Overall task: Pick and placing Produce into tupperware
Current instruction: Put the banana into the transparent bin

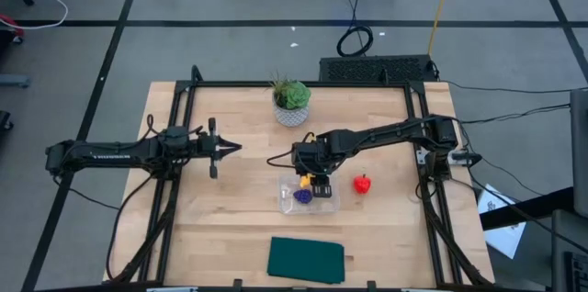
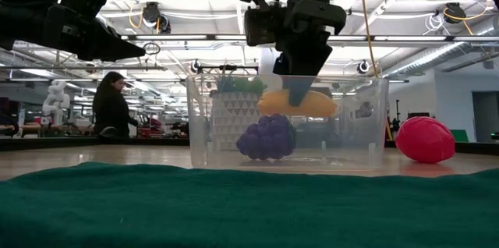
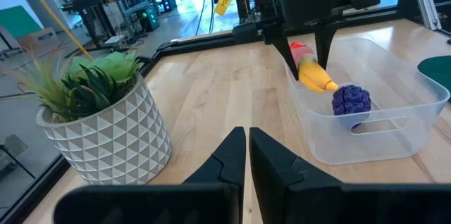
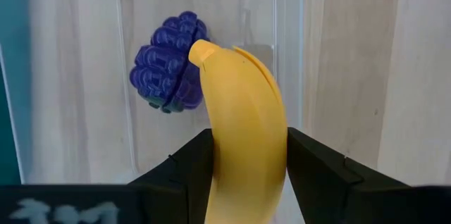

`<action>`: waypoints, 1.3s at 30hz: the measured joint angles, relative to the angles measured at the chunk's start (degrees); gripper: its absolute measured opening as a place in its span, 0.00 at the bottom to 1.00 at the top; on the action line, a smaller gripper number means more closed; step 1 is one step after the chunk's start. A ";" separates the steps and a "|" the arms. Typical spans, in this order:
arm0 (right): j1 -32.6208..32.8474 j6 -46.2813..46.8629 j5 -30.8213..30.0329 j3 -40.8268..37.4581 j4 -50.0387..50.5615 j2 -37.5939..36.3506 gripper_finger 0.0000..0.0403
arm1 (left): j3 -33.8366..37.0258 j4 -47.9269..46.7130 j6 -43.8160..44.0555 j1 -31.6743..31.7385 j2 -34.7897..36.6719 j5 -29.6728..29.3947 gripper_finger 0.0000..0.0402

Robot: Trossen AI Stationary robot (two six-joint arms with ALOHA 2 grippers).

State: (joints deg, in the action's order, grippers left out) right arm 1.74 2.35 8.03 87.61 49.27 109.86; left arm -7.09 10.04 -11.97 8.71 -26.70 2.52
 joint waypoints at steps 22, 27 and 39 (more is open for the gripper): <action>0.59 0.93 0.00 0.00 -1.26 -0.02 0.38 | 0.00 0.00 0.07 0.00 0.00 -0.02 0.06; 1.30 1.78 -0.09 0.00 -0.98 -0.02 0.38 | 0.00 0.00 0.08 0.00 0.01 -0.02 0.06; 1.38 4.28 -0.55 -1.45 -2.27 -0.17 0.38 | 0.00 0.00 0.20 0.00 0.00 -0.02 0.06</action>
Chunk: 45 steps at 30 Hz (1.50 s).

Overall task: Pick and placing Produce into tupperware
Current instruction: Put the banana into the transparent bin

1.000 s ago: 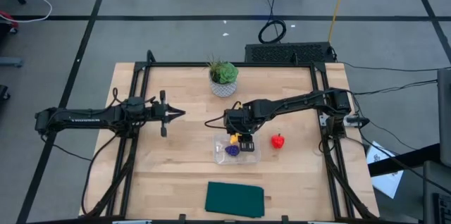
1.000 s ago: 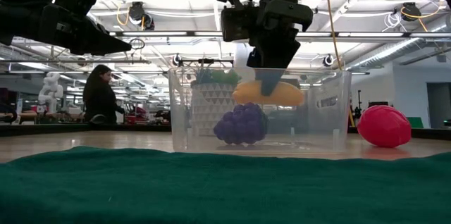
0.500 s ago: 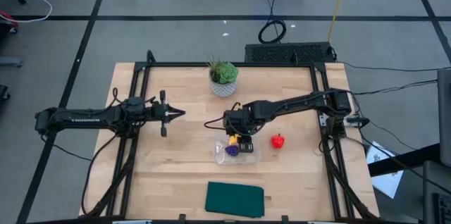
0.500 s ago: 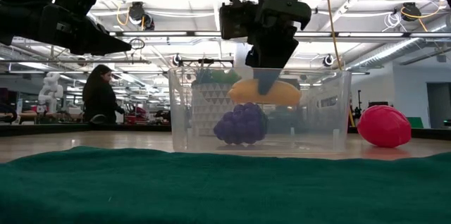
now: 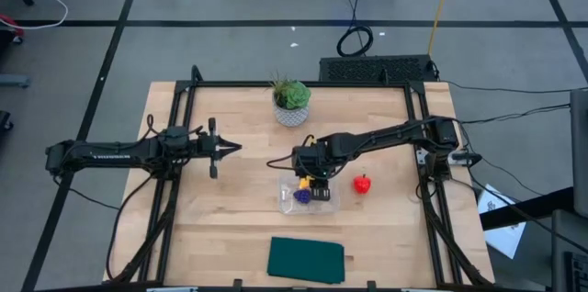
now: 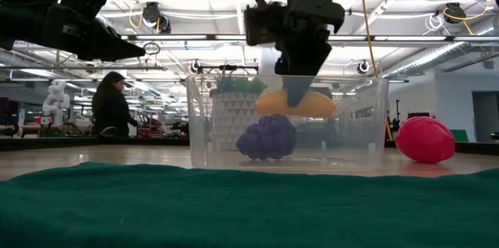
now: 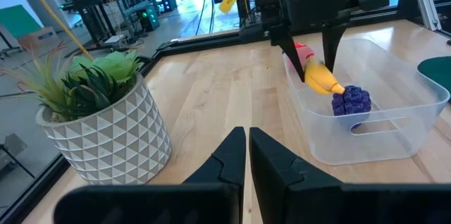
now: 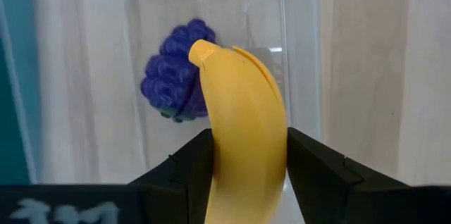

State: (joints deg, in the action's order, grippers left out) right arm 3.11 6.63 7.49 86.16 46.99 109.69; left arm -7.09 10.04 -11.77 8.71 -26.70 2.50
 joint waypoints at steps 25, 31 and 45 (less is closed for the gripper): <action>-0.02 0.89 -0.15 -4.36 -4.32 0.01 0.37 | 0.00 0.00 0.04 0.00 0.00 0.00 0.06; -0.02 0.86 -0.13 -4.36 -4.33 0.07 0.36 | 0.00 0.00 0.04 0.00 0.00 -0.01 0.06; -0.11 1.25 0.07 -6.48 -7.48 0.11 0.36 | 0.00 0.02 0.26 0.00 0.02 -0.02 0.06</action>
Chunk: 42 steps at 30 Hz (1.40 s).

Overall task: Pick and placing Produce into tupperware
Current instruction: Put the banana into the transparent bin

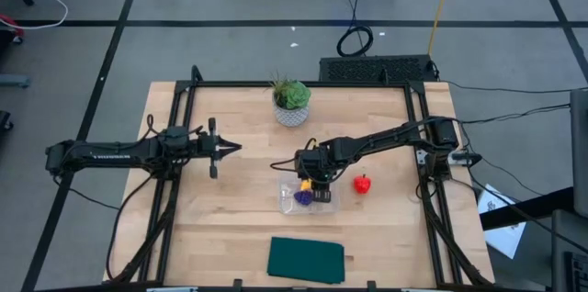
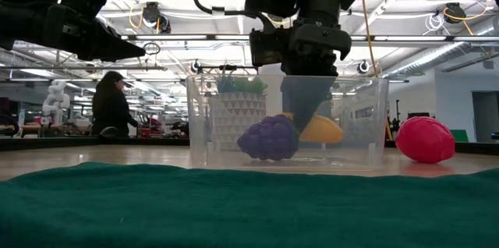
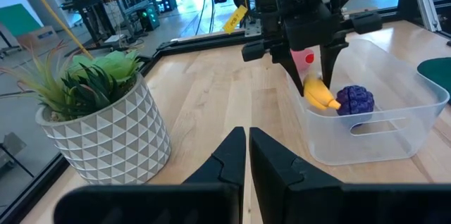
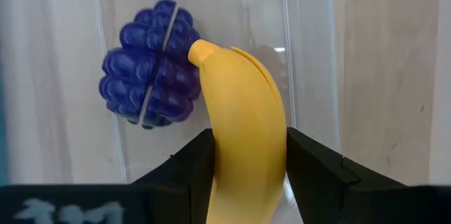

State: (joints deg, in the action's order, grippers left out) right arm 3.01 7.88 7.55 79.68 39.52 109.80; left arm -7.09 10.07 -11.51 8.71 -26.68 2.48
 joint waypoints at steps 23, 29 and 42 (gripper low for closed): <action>-0.04 0.59 0.13 -3.37 -5.03 0.00 0.36 | 0.00 0.00 -0.02 0.00 0.00 0.00 0.06; -0.04 0.54 0.13 -3.37 -5.09 0.00 0.37 | 0.00 0.00 -0.03 0.00 -0.01 0.00 0.06; -0.07 0.47 0.11 -4.26 -7.38 0.00 0.37 | 0.00 0.00 -0.04 0.00 0.00 0.00 0.06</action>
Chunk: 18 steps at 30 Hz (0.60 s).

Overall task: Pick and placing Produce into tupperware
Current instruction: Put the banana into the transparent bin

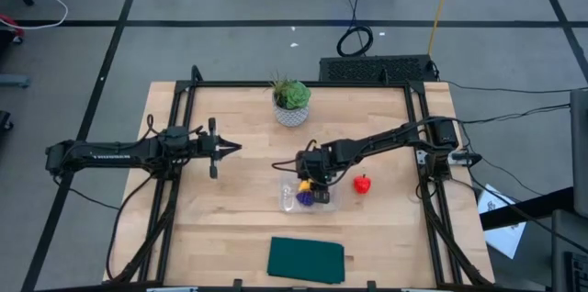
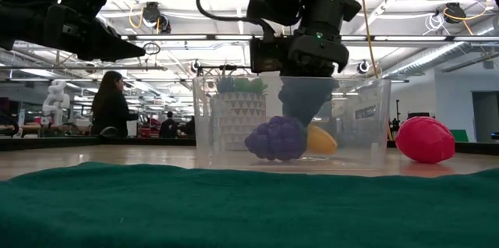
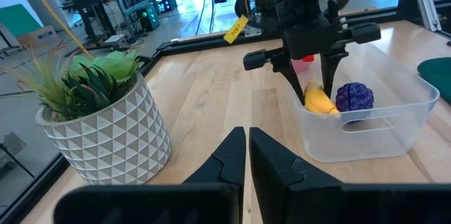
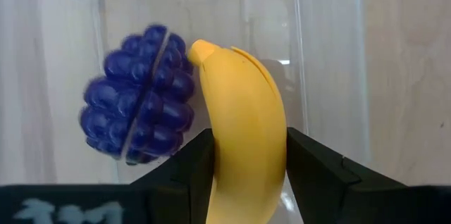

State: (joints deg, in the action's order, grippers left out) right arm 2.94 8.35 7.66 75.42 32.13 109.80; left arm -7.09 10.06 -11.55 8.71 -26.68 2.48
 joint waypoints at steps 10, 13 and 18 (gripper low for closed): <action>-0.77 0.80 0.09 -1.84 -1.28 -0.07 0.37 | 0.00 -0.02 0.00 0.00 -0.01 0.00 0.06; -0.81 0.58 0.09 -1.86 -1.49 -0.07 0.37 | 0.00 -0.02 0.00 0.00 -0.02 0.00 0.06; -0.81 0.23 0.09 -1.88 -1.54 -0.06 0.37 | 0.00 -0.02 0.00 0.00 0.00 -0.01 0.06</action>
State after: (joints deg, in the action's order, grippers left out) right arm 2.13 8.58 7.75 73.54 30.59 109.74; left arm -7.09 10.04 -11.56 8.71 -26.68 2.47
